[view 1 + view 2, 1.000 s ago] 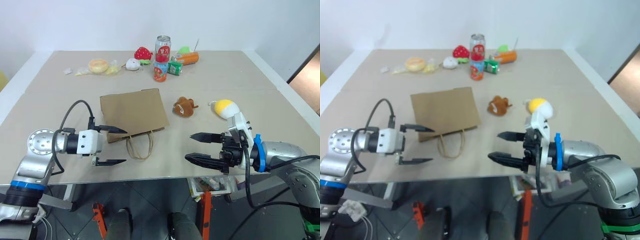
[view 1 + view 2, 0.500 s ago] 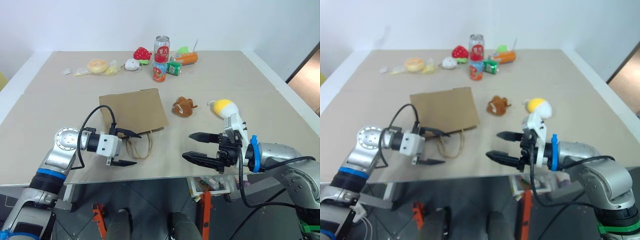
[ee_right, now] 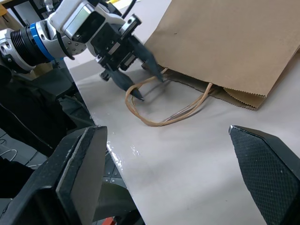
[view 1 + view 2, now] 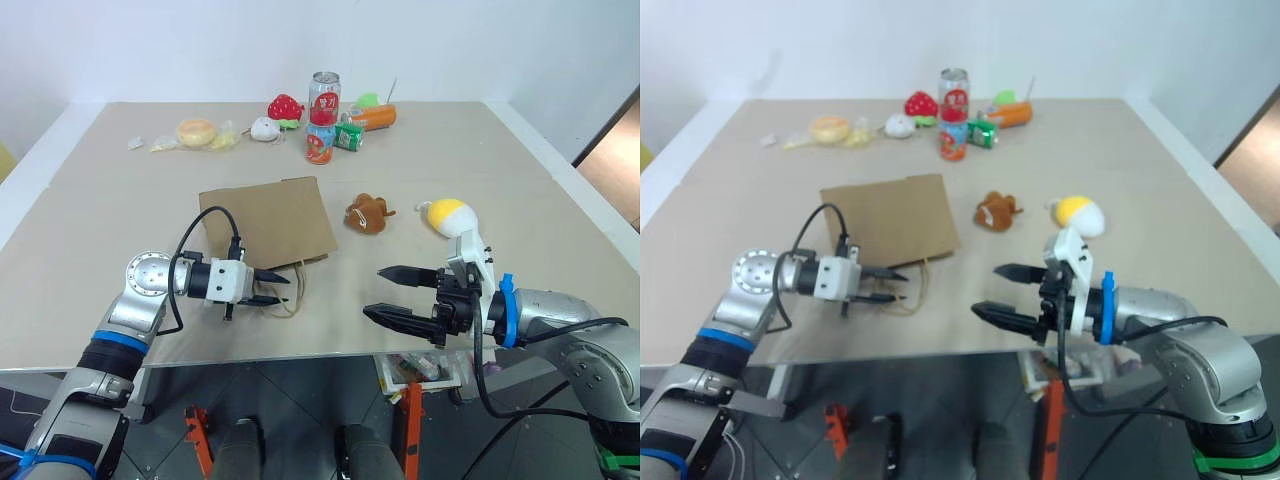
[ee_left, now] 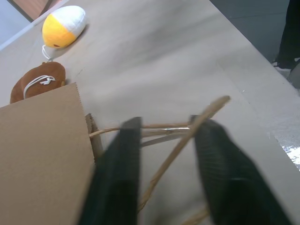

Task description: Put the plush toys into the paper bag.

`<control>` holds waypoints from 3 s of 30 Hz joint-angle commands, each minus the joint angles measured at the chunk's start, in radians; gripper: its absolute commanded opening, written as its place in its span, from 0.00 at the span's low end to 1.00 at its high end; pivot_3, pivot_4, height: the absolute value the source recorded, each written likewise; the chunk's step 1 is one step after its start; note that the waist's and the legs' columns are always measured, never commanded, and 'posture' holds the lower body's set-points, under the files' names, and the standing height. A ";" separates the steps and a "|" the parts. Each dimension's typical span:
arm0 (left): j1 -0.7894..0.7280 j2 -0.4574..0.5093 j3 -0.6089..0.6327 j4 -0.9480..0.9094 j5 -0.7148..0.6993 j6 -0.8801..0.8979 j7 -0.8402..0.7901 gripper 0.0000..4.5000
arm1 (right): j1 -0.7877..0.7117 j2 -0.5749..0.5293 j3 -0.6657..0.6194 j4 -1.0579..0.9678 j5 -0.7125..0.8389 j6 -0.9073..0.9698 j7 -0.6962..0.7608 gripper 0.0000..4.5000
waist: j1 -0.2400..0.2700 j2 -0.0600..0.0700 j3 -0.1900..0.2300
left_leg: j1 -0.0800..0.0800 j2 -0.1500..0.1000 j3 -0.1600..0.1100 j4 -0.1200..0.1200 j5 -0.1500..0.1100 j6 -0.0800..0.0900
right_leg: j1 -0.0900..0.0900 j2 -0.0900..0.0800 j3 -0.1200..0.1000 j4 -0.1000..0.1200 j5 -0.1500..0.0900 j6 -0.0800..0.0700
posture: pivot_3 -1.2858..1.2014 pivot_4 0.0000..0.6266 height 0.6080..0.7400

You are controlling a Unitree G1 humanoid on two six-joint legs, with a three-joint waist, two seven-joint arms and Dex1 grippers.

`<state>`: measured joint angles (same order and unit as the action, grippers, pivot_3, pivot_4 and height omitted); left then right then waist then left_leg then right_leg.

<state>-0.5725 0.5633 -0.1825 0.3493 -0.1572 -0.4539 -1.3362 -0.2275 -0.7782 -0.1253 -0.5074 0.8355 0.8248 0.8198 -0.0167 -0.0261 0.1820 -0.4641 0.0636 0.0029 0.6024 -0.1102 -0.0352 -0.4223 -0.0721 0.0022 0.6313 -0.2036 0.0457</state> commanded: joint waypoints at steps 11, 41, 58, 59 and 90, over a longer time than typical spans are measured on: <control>-0.079 -0.050 0.061 -0.160 -0.166 0.367 0.104 0.01 | 0.020 0.017 -0.036 -0.001 -0.032 -0.058 -0.025 0.94 | 0.000 0.000 0.000 | 0.000 0.000 0.000 0.000 0.000 0.000 | 0.001 0.000 0.000 0.000 0.000 0.000 | 0.52 0.24 1.00; -0.193 -0.139 0.194 -0.435 -0.474 1.024 0.412 0.00 | -0.358 0.398 0.301 0.342 -0.395 -0.236 -0.247 0.01 | -0.003 0.000 0.000 | 0.001 0.000 -0.004 0.000 0.001 0.001 | 0.000 0.008 0.006 0.001 0.002 0.001 | 0.52 0.24 1.00; -0.220 -0.214 0.250 -0.455 -0.486 0.981 0.529 0.00 | -0.492 0.530 0.475 0.685 -0.740 -0.226 -0.409 0.01 | -0.005 0.000 0.000 | 0.002 0.001 -0.005 0.000 0.001 0.001 | 0.000 0.011 0.009 0.003 0.002 0.001 | 0.52 0.24 1.00; -0.223 -0.227 0.260 -0.461 -0.477 0.940 0.541 0.00 | -0.490 0.526 0.479 0.681 -0.744 -0.211 -0.404 0.01 | -0.004 0.000 0.000 | 0.001 0.001 -0.005 0.000 0.001 0.001 | 0.000 0.011 0.009 0.003 0.002 0.001 | 0.52 0.24 1.00; -0.089 -0.253 0.176 -0.460 -0.308 0.484 0.396 0.00 | -0.299 0.366 0.061 0.220 -0.359 0.020 -0.118 0.01 | 0.005 0.000 0.000 | 0.001 0.001 -0.004 -0.001 0.001 0.001 | -0.001 0.011 0.011 0.003 0.002 0.001 | 0.52 0.24 1.00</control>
<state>-0.6623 0.3093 -0.0142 -0.0863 -0.4415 0.0271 -0.9440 -0.5910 -0.3460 0.0598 -0.1274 0.3545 0.7952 0.6296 -0.0117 -0.0265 0.1821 -0.4630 0.0644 -0.0011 0.6017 -0.1092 -0.0341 -0.4222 -0.0610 0.0133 0.6342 -0.2034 0.0472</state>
